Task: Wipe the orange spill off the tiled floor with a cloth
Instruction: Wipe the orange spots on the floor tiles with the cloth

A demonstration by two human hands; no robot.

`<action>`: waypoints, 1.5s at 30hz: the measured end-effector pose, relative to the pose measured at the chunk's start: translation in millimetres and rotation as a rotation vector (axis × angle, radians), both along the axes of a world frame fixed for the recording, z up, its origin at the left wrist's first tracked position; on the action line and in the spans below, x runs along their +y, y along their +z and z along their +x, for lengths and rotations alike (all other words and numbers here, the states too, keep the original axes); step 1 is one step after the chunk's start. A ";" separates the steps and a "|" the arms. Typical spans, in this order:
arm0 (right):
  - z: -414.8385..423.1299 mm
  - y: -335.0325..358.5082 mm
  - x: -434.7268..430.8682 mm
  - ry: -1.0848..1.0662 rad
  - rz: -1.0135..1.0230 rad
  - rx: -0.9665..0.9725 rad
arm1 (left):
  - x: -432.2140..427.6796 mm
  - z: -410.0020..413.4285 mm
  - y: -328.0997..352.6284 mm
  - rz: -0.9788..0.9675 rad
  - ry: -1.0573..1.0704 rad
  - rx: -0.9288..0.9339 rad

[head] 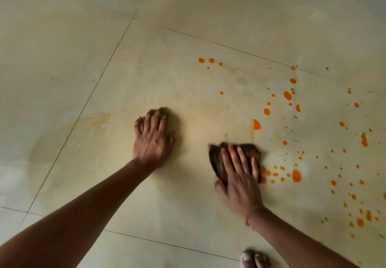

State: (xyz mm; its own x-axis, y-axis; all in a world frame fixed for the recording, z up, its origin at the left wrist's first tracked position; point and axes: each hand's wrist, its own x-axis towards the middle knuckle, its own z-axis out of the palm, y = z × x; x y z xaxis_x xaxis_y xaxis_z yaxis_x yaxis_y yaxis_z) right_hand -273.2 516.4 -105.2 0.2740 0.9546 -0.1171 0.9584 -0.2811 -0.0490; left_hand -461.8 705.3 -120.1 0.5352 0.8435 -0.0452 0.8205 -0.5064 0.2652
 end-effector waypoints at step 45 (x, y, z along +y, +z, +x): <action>88.7 -3.2 -69.6 -0.497 0.010 0.016 | -76.3 104.0 -2.1 0.004 -0.282 -0.061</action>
